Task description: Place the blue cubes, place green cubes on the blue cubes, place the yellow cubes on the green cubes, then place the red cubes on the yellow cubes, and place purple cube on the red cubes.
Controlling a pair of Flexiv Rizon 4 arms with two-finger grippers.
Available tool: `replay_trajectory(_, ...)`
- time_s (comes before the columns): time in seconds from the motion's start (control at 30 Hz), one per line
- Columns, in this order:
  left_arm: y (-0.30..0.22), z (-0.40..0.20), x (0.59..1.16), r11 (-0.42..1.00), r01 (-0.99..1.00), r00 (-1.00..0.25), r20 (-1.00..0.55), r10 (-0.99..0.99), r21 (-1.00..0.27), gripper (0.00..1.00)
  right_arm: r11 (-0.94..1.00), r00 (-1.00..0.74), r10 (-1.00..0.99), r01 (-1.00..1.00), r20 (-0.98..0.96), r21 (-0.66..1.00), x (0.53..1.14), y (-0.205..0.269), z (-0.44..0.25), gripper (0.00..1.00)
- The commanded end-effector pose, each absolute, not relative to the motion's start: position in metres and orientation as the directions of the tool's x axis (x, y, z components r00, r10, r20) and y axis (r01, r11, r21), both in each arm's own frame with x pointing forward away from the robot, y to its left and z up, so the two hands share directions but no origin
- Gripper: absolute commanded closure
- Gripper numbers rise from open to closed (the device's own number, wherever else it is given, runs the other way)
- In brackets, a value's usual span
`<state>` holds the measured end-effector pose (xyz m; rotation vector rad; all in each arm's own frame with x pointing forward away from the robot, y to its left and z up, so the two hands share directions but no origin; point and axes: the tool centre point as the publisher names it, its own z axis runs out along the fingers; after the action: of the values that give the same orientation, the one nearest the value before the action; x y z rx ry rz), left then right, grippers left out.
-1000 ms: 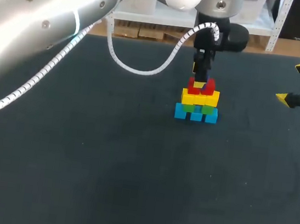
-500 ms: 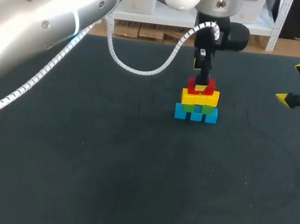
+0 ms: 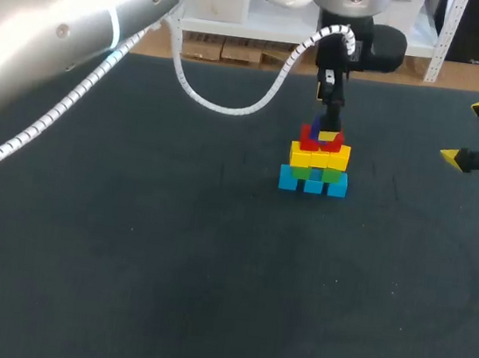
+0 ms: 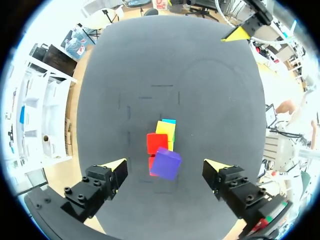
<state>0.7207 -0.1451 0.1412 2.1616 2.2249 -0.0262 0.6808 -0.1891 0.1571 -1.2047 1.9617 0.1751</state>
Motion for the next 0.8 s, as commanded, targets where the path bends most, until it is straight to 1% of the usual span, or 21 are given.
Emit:
replay_trajectory(0.03, -0.129, 0.151, 0.711, 0.054, 0.997, -0.050, -0.088, 0.995, 0.047, 0.00, 0.540, -0.220, -0.687, -0.793, -0.692, -0.283, 0.680, -0.187, 0.157, 0.00)
replay_trajectory(0.17, -0.118, 0.161, 0.712, 0.087, 0.993, -0.077, -0.125, 0.989, 0.079, 0.00, 0.540, -0.220, -0.687, -0.793, -0.692, -0.283, 0.680, -0.187, 0.157, 0.00)
replay_trajectory(0.27, -0.106, 0.171, 0.711, 0.107, 0.981, -0.072, -0.204, 0.976, 0.165, 0.00, 0.540, -0.220, -0.687, -0.793, -0.692, -0.283, 0.680, -0.187, 0.157, 0.00)
replay_trajectory(0.3, -0.106, 0.171, 0.711, 0.107, 0.981, -0.072, -0.204, 0.976, 0.165, 0.00, 0.540, -0.220, -0.687, -0.793, -0.692, -0.283, 0.680, -0.187, 0.157, 0.00)
replay_trajectory(0.43, -0.078, 0.175, 0.711, 0.199, 0.961, -0.143, -0.269, 0.952, 0.192, 0.00, 0.540, -0.220, -0.687, -0.793, -0.692, -0.283, 0.680, -0.187, 0.157, 0.00)
replay_trajectory(0.8, -0.030, 0.200, 0.707, 0.333, 0.897, -0.210, -0.383, 0.899, 0.290, 0.00, 0.540, -0.220, -0.687, -0.793, -0.692, -0.283, 0.680, -0.187, 0.157, 0.00)
